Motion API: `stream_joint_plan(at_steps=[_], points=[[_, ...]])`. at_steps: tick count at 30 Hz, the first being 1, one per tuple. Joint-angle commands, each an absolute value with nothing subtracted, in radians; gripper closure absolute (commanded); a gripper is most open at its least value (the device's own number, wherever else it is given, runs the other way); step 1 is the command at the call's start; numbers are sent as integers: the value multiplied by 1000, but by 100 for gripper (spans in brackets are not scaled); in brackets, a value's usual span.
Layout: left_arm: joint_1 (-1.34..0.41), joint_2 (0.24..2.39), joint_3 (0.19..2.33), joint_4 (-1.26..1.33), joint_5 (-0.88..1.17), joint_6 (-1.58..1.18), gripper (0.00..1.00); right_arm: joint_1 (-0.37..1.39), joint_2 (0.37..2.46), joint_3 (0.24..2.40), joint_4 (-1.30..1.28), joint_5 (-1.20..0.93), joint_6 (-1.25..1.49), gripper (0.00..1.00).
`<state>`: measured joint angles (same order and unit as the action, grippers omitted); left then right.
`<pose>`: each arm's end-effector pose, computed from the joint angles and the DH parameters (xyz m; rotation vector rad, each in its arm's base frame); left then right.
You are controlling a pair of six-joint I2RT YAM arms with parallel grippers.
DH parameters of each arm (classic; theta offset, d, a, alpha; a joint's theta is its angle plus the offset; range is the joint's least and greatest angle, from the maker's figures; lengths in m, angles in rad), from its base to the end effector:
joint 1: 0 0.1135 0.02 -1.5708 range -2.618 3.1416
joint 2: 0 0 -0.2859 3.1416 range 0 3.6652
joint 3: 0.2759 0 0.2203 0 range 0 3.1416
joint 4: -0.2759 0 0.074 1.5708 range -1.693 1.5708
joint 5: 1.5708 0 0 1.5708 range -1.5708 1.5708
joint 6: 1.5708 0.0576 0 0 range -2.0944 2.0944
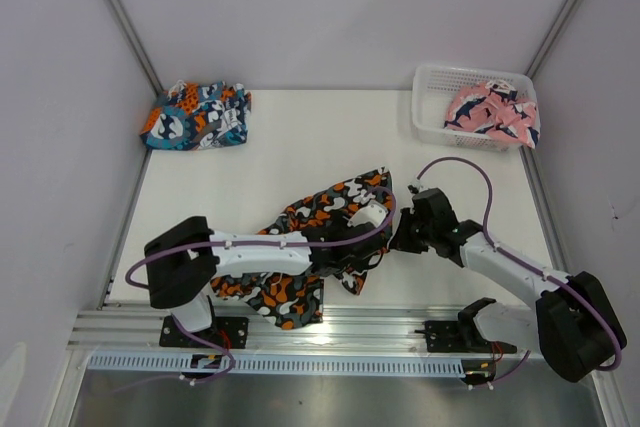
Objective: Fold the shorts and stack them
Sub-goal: Flatten the shorts out
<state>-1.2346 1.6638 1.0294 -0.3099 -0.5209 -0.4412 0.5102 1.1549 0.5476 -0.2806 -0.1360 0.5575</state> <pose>0.1344 -0.2978 0.2204 0.7196 2.2420 -0.1465 0.1668 0.1023 0.2017 -0.0014 2.5537 0.6113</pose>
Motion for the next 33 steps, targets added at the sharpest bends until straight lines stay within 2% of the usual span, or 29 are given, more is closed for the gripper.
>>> stream_joint_plan(at_steps=[1,4,5,8,27,29,30,33], points=[[-1232,1703,1086,-308,-538,-462,28,506,1135,538,-272,-133,569,100],[-1232,1713,1082,-313,-532,-466,37,506,1134,534,-270,-133,571,100],[-1232,1715,1080,-298,-526,-465,43,506,1134,532,-268,-133,572,100],[-1232,1720,1080,-293,-508,-466,49,508,1137,525,-261,-137,575,100],[-1232,1832,1088,-327,-501,-476,47,505,1155,518,-241,-146,578,100],[-1227,1822,1083,-327,-514,-476,57,505,1149,518,-245,-146,578,100],[-1226,1816,1072,-327,-518,-472,74,503,1147,518,-247,-146,578,100],[-1216,1789,1068,-336,-541,-466,93,502,1140,518,-253,-147,575,100]])
